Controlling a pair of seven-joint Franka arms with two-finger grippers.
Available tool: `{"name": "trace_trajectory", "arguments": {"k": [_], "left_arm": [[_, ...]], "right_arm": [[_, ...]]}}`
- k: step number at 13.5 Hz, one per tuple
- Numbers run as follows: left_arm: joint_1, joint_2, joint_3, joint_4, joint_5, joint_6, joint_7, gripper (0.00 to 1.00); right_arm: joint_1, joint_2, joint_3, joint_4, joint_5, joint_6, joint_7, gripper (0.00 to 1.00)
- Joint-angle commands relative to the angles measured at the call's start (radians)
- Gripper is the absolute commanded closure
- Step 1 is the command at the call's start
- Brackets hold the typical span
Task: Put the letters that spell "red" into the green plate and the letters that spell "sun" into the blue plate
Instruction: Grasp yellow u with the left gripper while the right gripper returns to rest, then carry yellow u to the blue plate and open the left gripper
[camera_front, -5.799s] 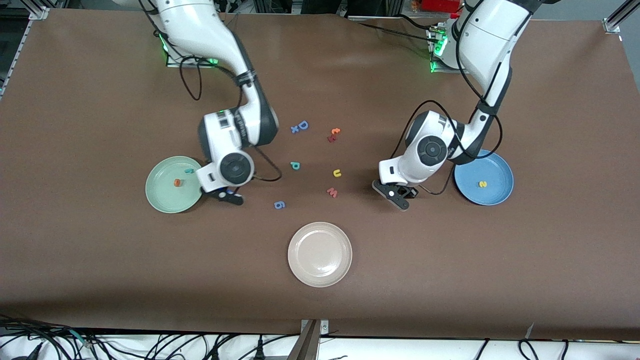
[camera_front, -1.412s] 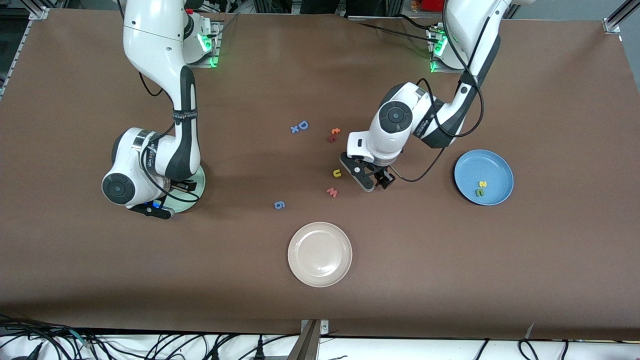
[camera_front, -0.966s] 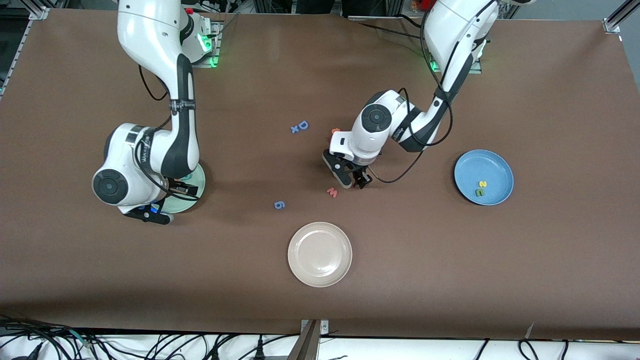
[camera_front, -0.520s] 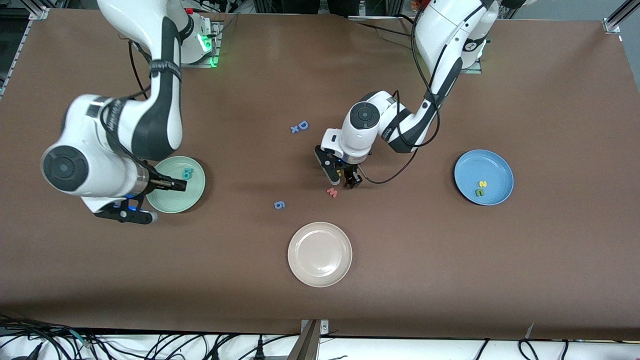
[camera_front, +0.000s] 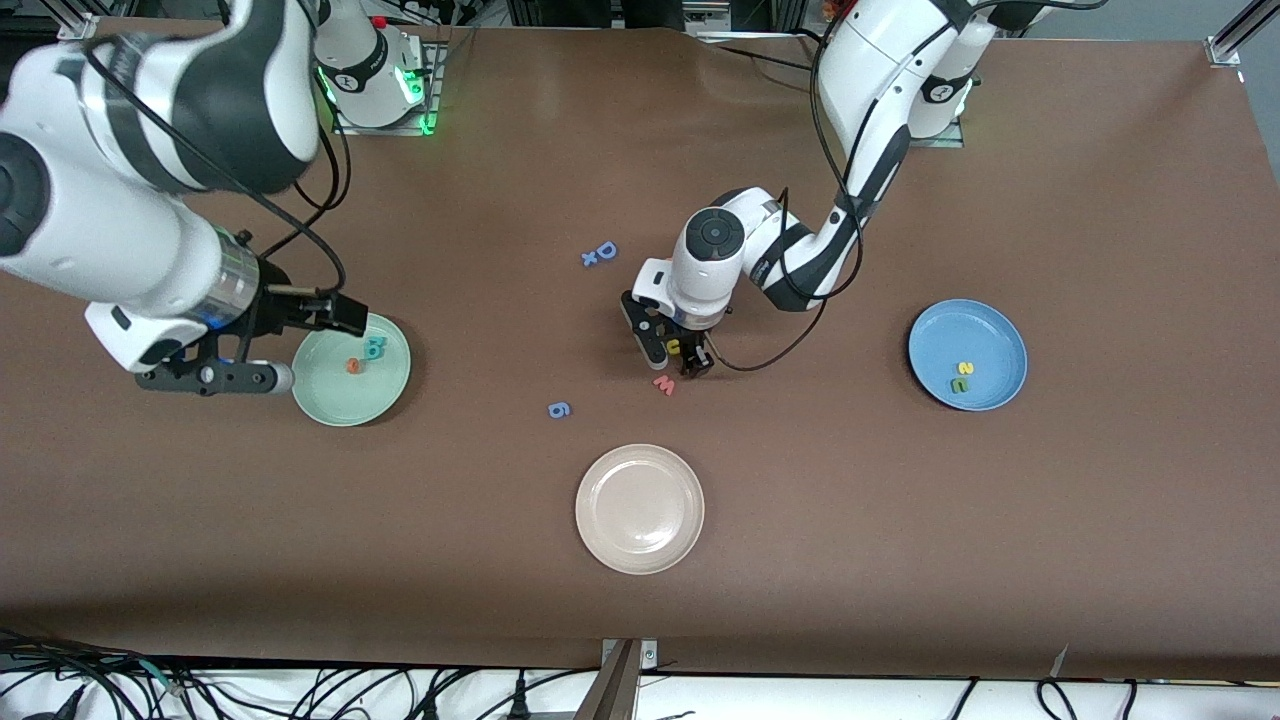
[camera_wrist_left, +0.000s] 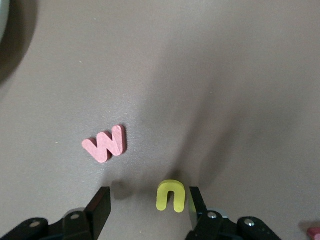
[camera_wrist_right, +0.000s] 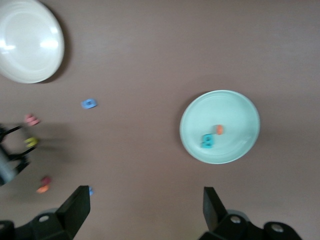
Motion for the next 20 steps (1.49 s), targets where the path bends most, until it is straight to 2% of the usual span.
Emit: {"name": "trace_trajectory", "arguments": {"k": [1, 3, 5, 6, 8, 9, 11, 12, 14, 15, 17, 20], "left_arm": [[-0.012, 0.016, 0.011, 0.020, 0.032, -0.006, -0.007, 0.29], [-0.012, 0.016, 0.014, 0.015, 0.032, -0.011, -0.006, 0.29], [-0.012, 0.017, 0.015, 0.014, 0.032, -0.011, -0.007, 0.29], [-0.012, 0.019, 0.015, 0.014, 0.032, -0.011, -0.007, 0.30], [-0.014, 0.022, 0.015, 0.012, 0.032, -0.011, -0.006, 0.42], [-0.014, 0.023, 0.017, 0.014, 0.032, -0.011, -0.006, 0.48], [-0.014, 0.023, 0.018, 0.014, 0.033, -0.011, -0.001, 0.63], [-0.012, 0.023, 0.018, 0.014, 0.033, -0.011, 0.000, 0.67], [-0.012, 0.022, 0.022, 0.014, 0.033, -0.011, 0.005, 0.77], [-0.011, 0.019, 0.023, 0.014, 0.033, -0.011, 0.006, 0.77], [0.000, -0.012, 0.058, 0.012, 0.035, -0.023, 0.060, 0.79], [0.091, -0.111, 0.069, 0.012, 0.014, -0.178, 0.253, 0.78]], "right_arm": [[-0.147, -0.103, 0.197, -0.057, -0.079, 0.018, -0.001, 0.00], [-0.267, -0.170, 0.400, -0.065, -0.271, 0.030, -0.001, 0.00], [-0.434, -0.248, 0.658, -0.091, -0.476, 0.059, 0.002, 0.00], [-0.526, -0.290, 0.767, -0.121, -0.535, 0.087, 0.004, 0.00], [-0.672, -0.388, 0.878, -0.248, -0.546, 0.159, 0.001, 0.00], [-0.710, -0.446, 0.903, -0.320, -0.546, 0.195, 0.005, 0.00], [-0.758, -0.537, 0.904, -0.457, -0.543, 0.255, 0.010, 0.00], [-0.769, -0.568, 0.904, -0.493, -0.543, 0.269, 0.010, 0.00], [-0.807, -0.572, 0.911, -0.497, -0.545, 0.282, -0.011, 0.00], [-0.813, -0.589, 0.927, -0.504, -0.543, 0.271, -0.012, 0.00], [-0.817, -0.658, 0.931, -0.617, -0.543, 0.315, 0.005, 0.00], [-0.817, -0.640, 0.924, -0.623, -0.546, 0.361, 0.008, 0.00]]}}
